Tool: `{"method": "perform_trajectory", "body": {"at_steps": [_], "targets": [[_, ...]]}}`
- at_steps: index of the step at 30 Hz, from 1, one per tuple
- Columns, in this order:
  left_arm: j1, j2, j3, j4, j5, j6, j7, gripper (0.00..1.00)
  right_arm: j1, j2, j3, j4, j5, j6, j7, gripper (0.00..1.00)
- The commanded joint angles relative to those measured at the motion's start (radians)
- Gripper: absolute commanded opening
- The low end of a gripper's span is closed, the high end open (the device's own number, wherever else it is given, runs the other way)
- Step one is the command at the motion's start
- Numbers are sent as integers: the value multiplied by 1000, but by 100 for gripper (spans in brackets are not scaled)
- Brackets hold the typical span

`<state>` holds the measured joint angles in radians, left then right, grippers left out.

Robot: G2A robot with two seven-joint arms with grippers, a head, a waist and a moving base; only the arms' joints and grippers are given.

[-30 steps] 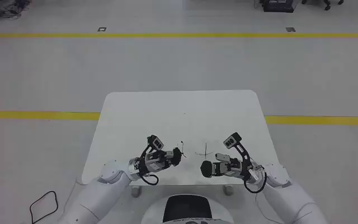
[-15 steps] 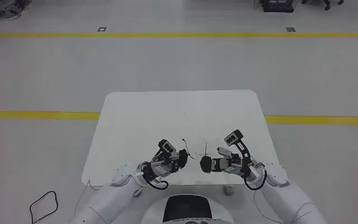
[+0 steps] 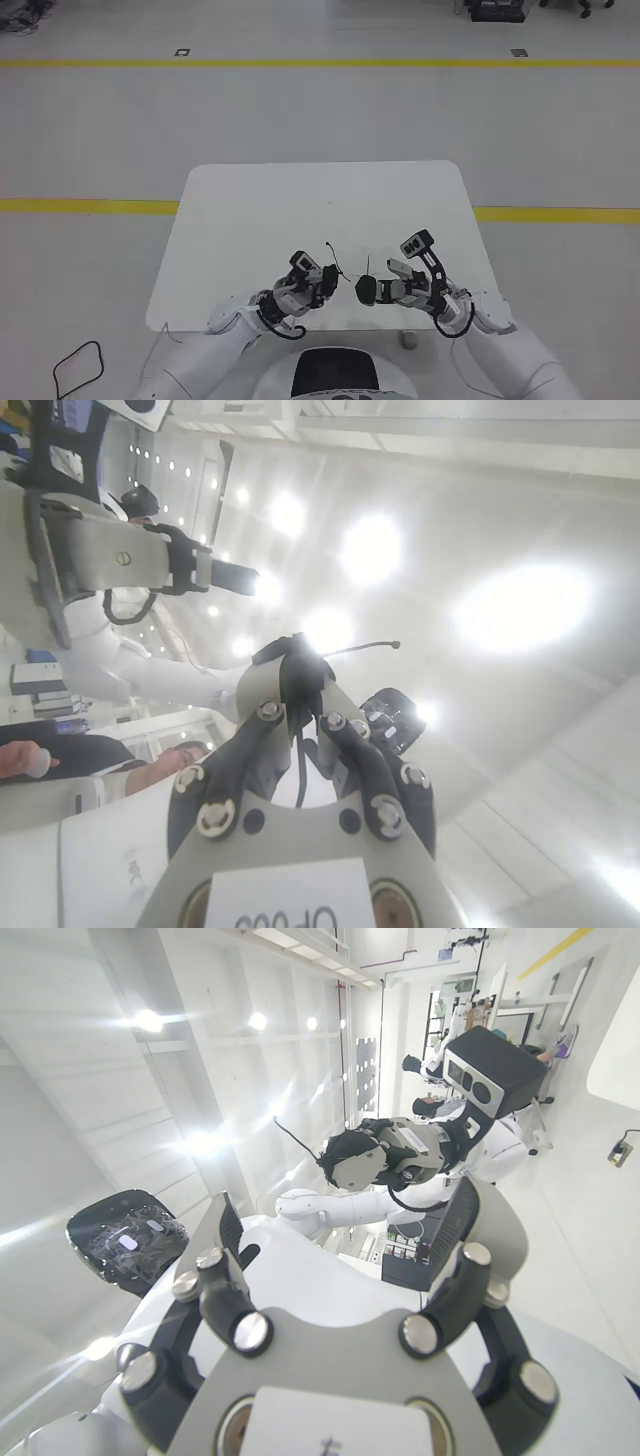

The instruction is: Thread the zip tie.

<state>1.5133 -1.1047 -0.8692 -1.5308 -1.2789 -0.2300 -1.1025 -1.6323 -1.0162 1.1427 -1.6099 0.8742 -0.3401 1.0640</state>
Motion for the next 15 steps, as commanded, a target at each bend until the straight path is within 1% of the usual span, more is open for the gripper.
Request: {"method": "perform_trajectory", "body": {"at_steps": [1, 3, 9, 11, 13, 15], "targets": [[3, -7, 9, 1, -28, -16, 27, 0, -3, -4, 4, -10, 4, 0, -18, 100], [-1, -11, 13, 2, -33, -28, 28, 0, -4, -6, 8, -15, 4, 0, -19, 100], [-1, -11, 13, 2, -33, -28, 28, 0, -4, -6, 8, -17, 4, 1, -24, 100], [0, -13, 19, -9, -33, -8, 54, 0, -4, -10, 4, -31, 6, 0, -33, 100], [2, -16, 22, -16, -59, 17, 57, 0, -4, -13, 8, -40, 17, 0, -22, 100], [1, -18, 22, -15, -67, 27, 55, 0, -6, -17, 14, -42, 31, 0, -6, 100]]}}
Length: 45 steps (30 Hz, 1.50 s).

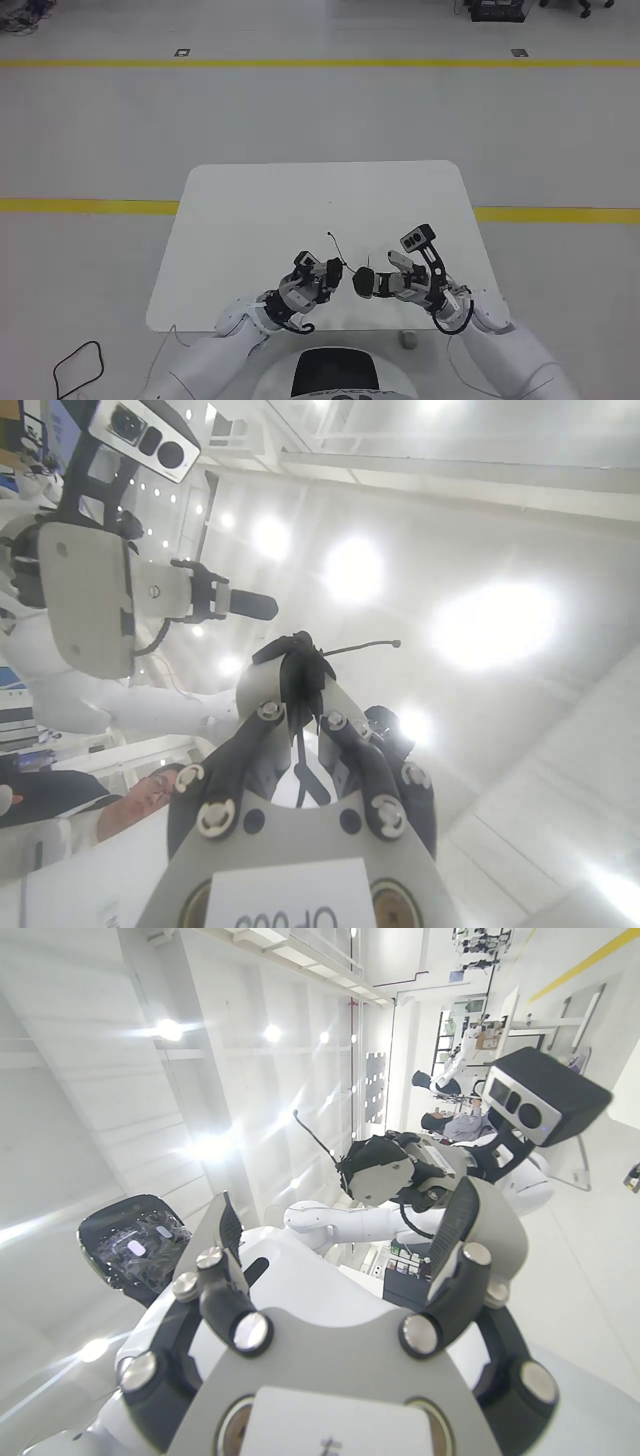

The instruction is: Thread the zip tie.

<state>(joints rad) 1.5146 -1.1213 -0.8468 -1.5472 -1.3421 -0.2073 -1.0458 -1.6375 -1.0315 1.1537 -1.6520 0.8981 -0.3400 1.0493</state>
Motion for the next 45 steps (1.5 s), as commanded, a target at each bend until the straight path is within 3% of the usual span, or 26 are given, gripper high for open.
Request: {"method": "perform_trajectory", "body": {"at_steps": [1, 7, 9, 10, 22, 26, 37, 45], "targets": [[-1, -2, -2, 3, -7, -1, 3, 0, -1, -3, 4, 2, 15, 0, 17, 100], [-2, -11, 1, 14, -11, -17, 13, 0, 8, -12, 1, 20, 53, 0, 75, 99], [-4, -13, 0, 21, -7, -25, 12, 0, 10, -16, 0, 26, 67, 0, 89, 58], [-4, -14, 1, 23, -5, -26, 11, 0, 11, -17, 0, 29, 69, 0, 92, 49], [3, -21, -4, 23, 46, -47, 1, 0, 26, -31, -11, 56, 68, 7, 102, 19], [10, -21, -8, 17, 66, -52, 8, 0, 33, -35, -18, 61, 60, 17, 102, 15], [19, -25, -17, 11, 71, -44, 9, 0, 46, -43, -33, 73, 38, 33, 91, 18], [17, -29, -17, 14, 82, -35, 16, 0, 44, -47, -31, 66, 34, 29, 99, 10]]}}
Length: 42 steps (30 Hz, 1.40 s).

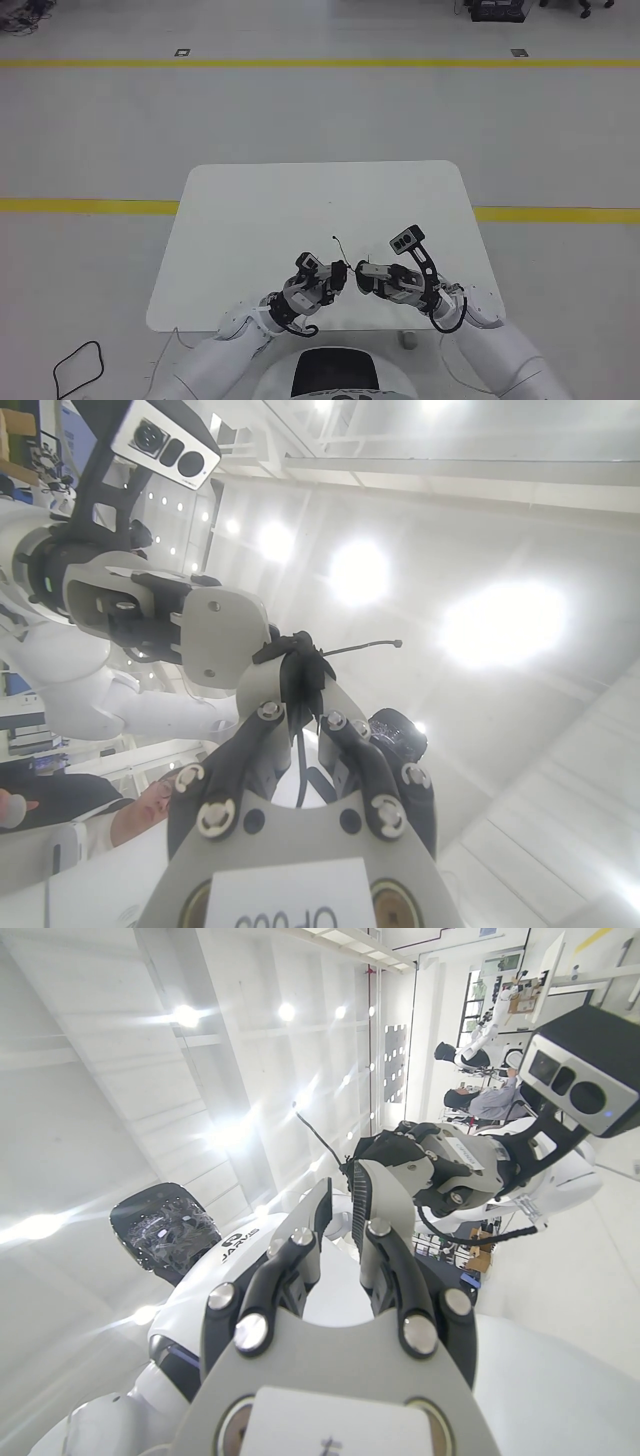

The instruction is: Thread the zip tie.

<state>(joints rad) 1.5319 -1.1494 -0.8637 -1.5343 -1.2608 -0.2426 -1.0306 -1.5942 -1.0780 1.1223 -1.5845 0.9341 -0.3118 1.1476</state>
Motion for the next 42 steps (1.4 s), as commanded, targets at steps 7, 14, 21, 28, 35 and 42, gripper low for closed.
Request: {"method": "perform_trajectory", "body": {"at_steps": [7, 14, 21, 28, 35, 42], "targets": [[2, -3, -4, 2, 5, 1, 4, 0, 5, -4, -3, -1, -12, 8, 1, 9], [4, -6, -8, 3, 8, 4, 2, 0, 8, -8, -5, 7, -15, 9, -1, 2], [6, -8, -12, 5, 8, 6, -1, 0, 11, -11, -5, 18, -20, 12, -2, 0], [9, -10, -18, 8, 5, 3, -6, 0, 15, -14, -7, 33, -15, 19, 1, 0], [12, -13, -21, 10, 3, 3, -8, 0, 17, -17, -6, 50, -13, 19, 5, 0], [11, -15, -20, 12, 4, 4, -5, 0, 19, -20, -4, 61, -13, 21, 4, 0]]}}
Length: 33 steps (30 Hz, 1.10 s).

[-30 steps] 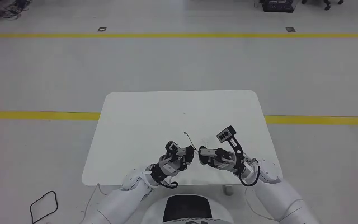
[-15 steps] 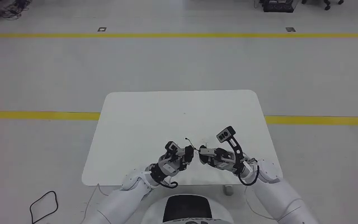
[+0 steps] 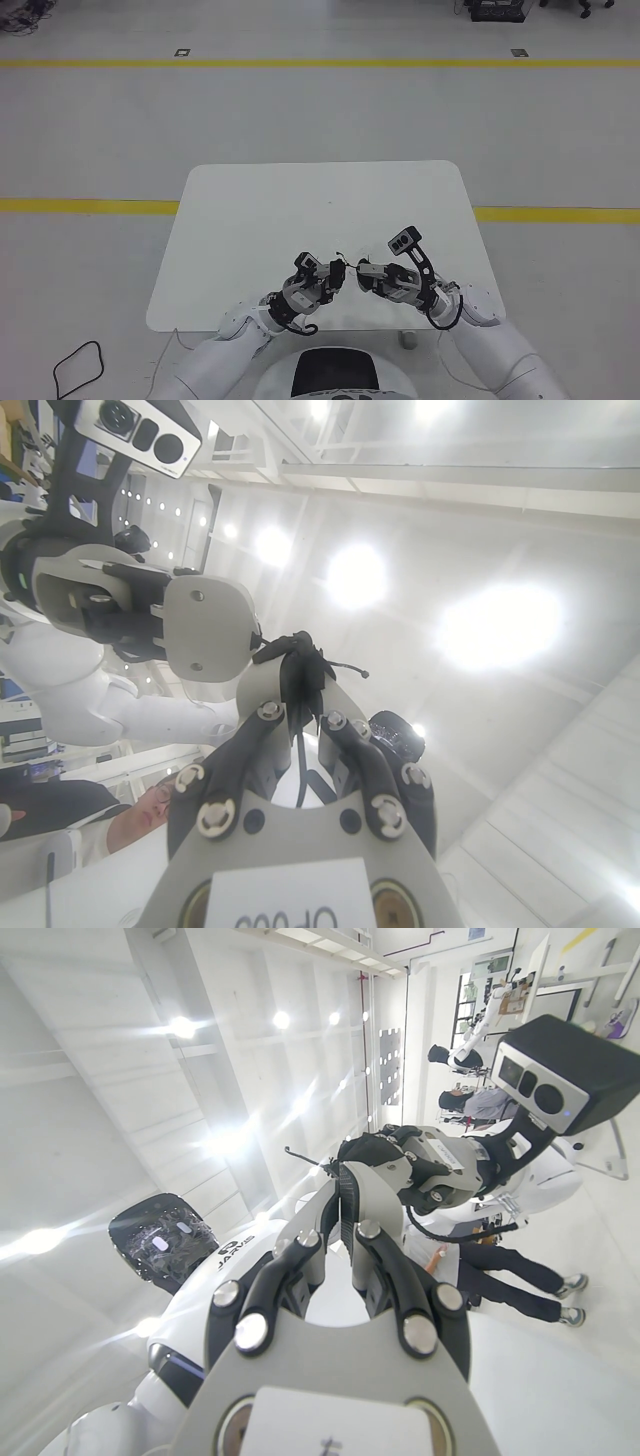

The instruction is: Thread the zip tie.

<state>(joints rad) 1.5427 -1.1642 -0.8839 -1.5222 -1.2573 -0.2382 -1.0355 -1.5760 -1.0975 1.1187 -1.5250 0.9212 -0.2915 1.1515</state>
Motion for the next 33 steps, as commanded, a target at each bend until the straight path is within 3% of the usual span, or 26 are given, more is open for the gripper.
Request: {"method": "perform_trajectory", "body": {"at_steps": [1, 33], "targets": [[0, 0, 0, 0, 0, 0, 0, 0, 1, -1, 0, 4, -1, 1, 0, 0], [0, 0, 0, 0, 0, 0, 0, 0, 20, -16, -6, 67, -8, 30, -21, 0]]}}
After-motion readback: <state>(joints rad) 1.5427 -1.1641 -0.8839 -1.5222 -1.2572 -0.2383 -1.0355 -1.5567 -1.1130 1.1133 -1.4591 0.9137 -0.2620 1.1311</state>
